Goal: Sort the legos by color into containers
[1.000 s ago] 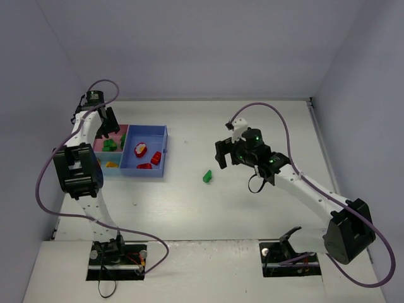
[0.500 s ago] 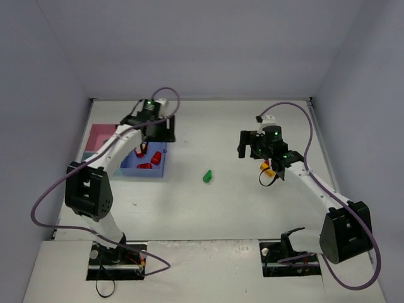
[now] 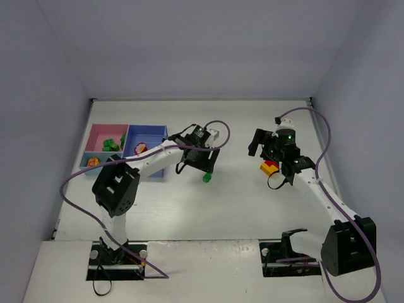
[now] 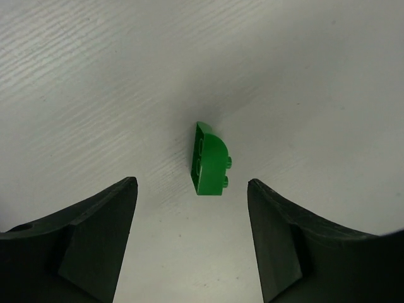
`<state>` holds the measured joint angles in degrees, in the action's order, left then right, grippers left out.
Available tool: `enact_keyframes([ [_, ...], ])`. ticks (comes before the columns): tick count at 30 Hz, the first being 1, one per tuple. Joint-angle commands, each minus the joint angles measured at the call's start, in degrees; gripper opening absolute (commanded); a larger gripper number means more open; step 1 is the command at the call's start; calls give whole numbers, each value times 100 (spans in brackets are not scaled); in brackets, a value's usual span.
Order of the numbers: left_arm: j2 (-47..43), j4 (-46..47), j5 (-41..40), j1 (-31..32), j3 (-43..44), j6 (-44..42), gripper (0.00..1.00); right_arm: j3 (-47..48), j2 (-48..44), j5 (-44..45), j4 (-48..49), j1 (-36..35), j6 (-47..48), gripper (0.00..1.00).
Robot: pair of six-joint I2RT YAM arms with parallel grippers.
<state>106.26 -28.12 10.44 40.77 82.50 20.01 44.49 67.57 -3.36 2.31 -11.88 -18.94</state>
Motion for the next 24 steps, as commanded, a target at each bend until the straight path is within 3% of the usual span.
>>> enact_keyframes([
  [1,175,131,-191,44,354,21,64,51,-227,125,156,72,-101,100],
  [8,571,105,-279,212,469,-41,58,-28,-332,116,77,81,-92,100],
  [16,519,87,-393,221,346,3,15,-46,-306,125,77,89,-66,100],
  [22,405,17,-569,176,416,-120,13,16,-201,72,86,89,-13,100],
  [24,352,87,-551,194,434,-190,30,42,-165,28,86,89,4,100],
])
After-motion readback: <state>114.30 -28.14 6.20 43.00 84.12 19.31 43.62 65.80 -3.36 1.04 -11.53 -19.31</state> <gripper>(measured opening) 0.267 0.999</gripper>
